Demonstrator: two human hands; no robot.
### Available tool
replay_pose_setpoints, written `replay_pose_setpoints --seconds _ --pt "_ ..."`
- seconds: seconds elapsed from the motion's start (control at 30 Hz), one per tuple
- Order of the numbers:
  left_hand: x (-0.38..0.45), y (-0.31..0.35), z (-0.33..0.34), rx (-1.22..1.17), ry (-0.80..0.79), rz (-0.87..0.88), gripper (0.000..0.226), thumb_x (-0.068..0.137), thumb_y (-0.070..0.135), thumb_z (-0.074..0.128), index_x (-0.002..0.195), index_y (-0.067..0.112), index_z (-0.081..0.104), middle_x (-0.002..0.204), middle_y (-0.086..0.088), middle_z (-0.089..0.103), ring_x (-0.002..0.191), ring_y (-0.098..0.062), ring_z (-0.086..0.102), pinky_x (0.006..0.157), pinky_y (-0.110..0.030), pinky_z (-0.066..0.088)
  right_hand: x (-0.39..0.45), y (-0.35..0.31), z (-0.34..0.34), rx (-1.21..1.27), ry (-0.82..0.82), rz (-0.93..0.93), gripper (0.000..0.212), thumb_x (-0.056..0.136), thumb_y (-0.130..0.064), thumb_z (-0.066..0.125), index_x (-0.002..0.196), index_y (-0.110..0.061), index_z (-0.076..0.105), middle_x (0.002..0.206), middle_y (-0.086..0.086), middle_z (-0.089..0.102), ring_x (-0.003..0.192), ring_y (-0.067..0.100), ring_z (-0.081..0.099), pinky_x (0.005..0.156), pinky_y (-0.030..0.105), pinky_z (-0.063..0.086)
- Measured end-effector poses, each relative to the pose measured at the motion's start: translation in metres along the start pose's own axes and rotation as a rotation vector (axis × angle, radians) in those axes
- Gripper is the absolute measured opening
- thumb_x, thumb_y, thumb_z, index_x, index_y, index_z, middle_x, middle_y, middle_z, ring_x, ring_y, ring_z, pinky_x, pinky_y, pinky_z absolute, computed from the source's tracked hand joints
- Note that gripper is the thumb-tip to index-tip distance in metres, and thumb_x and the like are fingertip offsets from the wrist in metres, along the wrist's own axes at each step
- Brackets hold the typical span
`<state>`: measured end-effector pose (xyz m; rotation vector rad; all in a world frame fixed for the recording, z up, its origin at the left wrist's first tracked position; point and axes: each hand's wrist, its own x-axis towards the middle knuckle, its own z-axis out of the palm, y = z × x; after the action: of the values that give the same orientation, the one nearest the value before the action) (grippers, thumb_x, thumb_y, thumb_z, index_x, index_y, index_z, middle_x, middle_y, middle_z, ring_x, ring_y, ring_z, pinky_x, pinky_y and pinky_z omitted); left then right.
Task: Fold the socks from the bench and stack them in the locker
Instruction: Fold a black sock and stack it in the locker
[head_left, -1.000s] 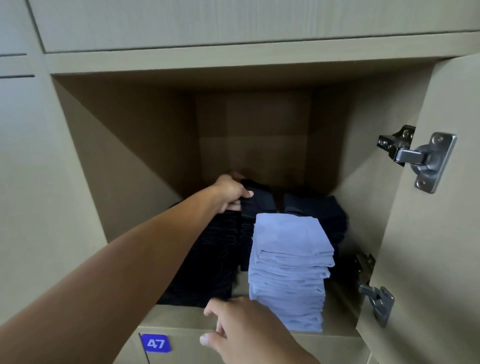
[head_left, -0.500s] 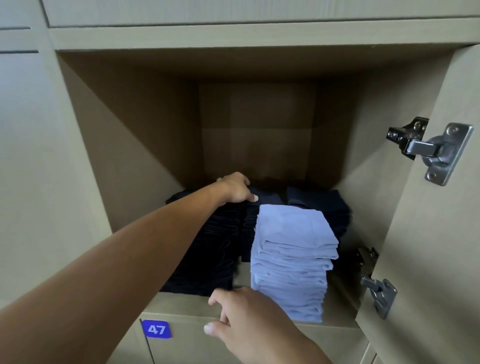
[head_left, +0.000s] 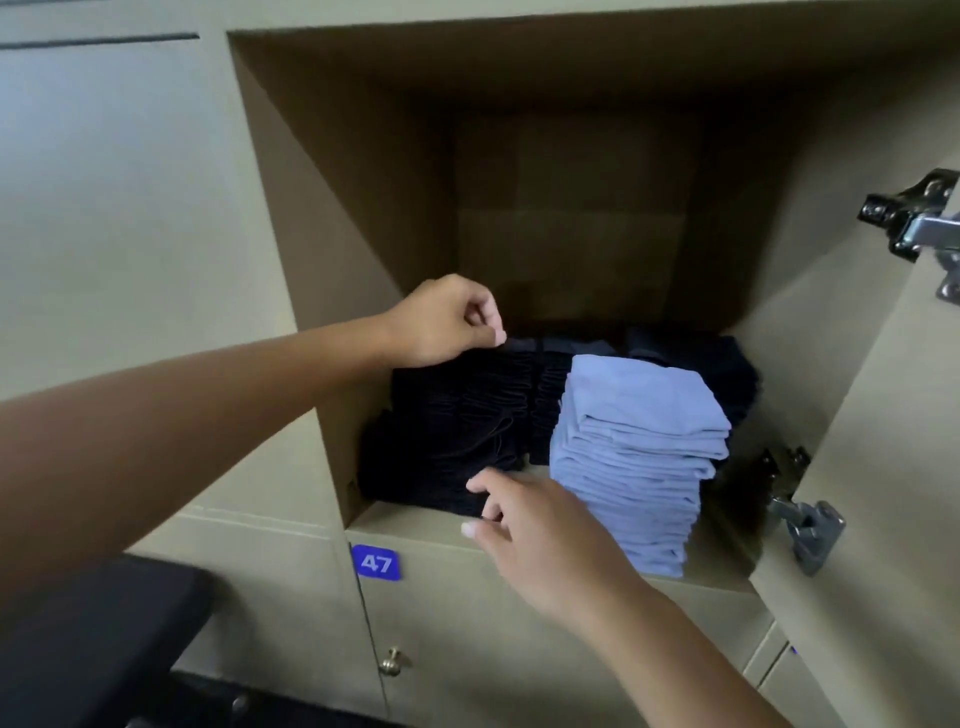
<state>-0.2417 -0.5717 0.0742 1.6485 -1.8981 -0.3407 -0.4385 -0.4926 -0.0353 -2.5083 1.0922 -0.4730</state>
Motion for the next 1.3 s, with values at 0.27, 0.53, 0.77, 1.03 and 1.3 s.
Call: replay_pose_setpoints --seconds 0.27,0.53,0.77,1.03,1.3 --pt "-0.047 -0.035 -0.006 0.495 -0.303 0.037 0.025 0.082 0.024 0.085 0.101 0.016 0.069 0.102 0.003 0.069 0.097 -0.015 0.062 0.086 -0.032 0.05 0.023 -0.021 0.015 -0.146 0.209 -0.071 0.056 0.103 -0.035 0.053 0.153 -0.017 0.036 0.16 0.002 0.029 0.149 0.02 0.021 0.119 0.031 0.024" --pt "-0.037 -0.048 -0.002 0.667 -0.54 -0.073 0.042 0.071 0.032 0.092 0.101 0.018 0.067 0.101 0.001 0.065 0.092 -0.016 0.056 0.064 -0.026 0.04 0.054 -0.026 0.016 -0.281 0.162 -0.006 0.057 0.103 -0.031 0.054 0.153 -0.011 0.034 0.166 0.015 0.018 0.156 0.03 0.001 0.125 0.038 0.008" --pt "-0.035 -0.047 -0.001 0.671 -0.62 -0.074 0.043 0.069 0.026 0.093 0.102 0.017 0.066 0.106 0.004 0.06 0.102 -0.019 0.057 0.075 -0.03 0.043 0.069 -0.007 0.013 -0.394 0.1 0.111 0.04 0.1 -0.013 0.054 0.139 -0.007 0.05 0.147 0.016 0.045 0.138 0.033 0.037 0.112 0.037 0.032" --pt "-0.04 -0.054 0.006 0.68 -0.646 -0.066 0.042 0.072 0.019 0.091 0.104 0.011 0.064 0.102 -0.002 0.062 0.091 -0.017 0.054 0.064 -0.024 0.04 0.073 -0.006 0.021 -0.353 0.197 0.175 0.04 0.095 0.008 0.049 0.129 -0.011 0.059 0.125 0.01 0.058 0.117 0.028 0.05 0.084 0.035 0.046" --pt "-0.04 -0.055 0.006 0.729 -0.622 -0.043 0.044 0.071 0.016 0.092 0.105 0.01 0.064 0.11 -0.006 0.064 0.1 -0.022 0.055 0.072 -0.031 0.041 0.07 -0.012 0.029 -0.327 0.293 0.247 0.048 0.091 0.012 0.049 0.131 -0.014 0.06 0.126 0.008 0.057 0.118 0.025 0.05 0.077 0.03 0.043"
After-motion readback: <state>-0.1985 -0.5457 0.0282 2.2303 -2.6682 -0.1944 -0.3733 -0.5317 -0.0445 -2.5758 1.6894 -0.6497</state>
